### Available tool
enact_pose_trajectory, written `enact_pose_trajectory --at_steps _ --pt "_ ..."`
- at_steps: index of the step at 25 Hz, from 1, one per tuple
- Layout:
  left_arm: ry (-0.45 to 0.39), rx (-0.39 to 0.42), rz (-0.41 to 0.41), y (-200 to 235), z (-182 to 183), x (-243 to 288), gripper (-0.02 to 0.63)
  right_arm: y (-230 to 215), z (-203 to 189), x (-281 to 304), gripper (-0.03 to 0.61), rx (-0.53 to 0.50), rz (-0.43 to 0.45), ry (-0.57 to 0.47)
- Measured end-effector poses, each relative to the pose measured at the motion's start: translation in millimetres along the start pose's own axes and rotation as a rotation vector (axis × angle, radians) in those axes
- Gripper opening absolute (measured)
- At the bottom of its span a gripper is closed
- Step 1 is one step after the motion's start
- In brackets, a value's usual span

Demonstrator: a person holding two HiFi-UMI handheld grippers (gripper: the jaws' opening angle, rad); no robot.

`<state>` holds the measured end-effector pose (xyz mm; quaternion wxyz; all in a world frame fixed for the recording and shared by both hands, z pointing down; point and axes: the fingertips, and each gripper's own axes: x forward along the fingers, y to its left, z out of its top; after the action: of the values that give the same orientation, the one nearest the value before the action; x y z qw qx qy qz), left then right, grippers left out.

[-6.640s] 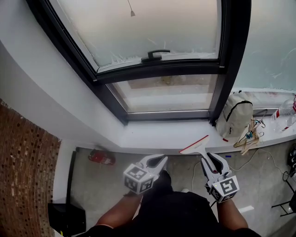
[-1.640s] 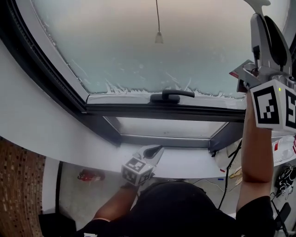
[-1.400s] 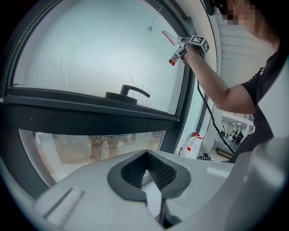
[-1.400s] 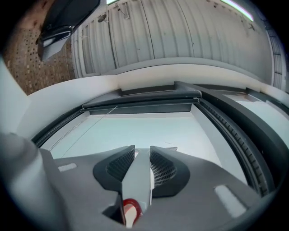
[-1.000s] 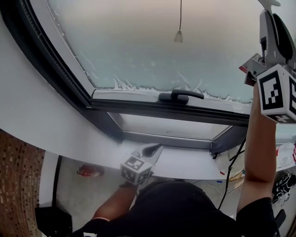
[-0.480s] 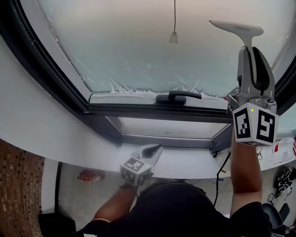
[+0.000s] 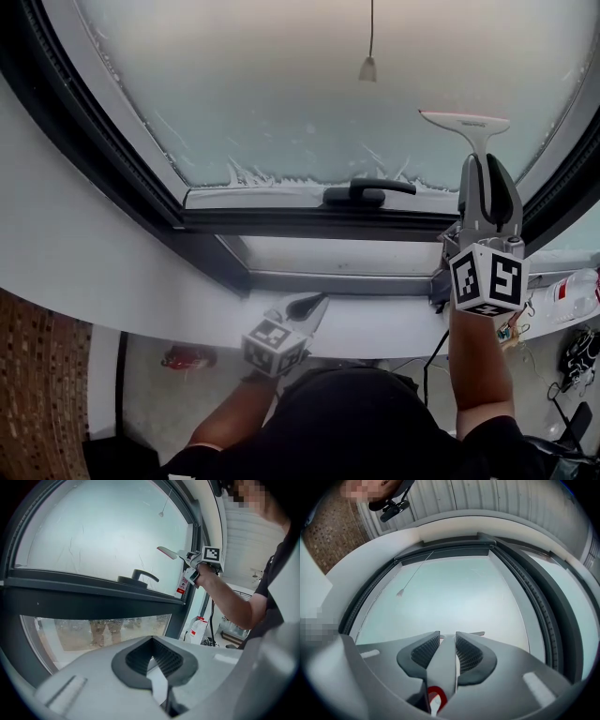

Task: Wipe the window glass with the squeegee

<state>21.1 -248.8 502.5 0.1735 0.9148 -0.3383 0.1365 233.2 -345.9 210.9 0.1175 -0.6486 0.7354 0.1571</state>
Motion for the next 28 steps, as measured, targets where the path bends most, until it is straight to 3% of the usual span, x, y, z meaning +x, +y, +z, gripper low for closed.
enact_pose_trajectory --at_steps 19,28 --pt "0.03 0.042 -0.044 14 -18 -34 0.001 27 -132 -42 0.129 0.189 -0.05 0.299" --pt "0.029 0.032 0.014 3 -16 -38 0.001 26 -141 -46 0.129 0.225 -0.017 0.32"
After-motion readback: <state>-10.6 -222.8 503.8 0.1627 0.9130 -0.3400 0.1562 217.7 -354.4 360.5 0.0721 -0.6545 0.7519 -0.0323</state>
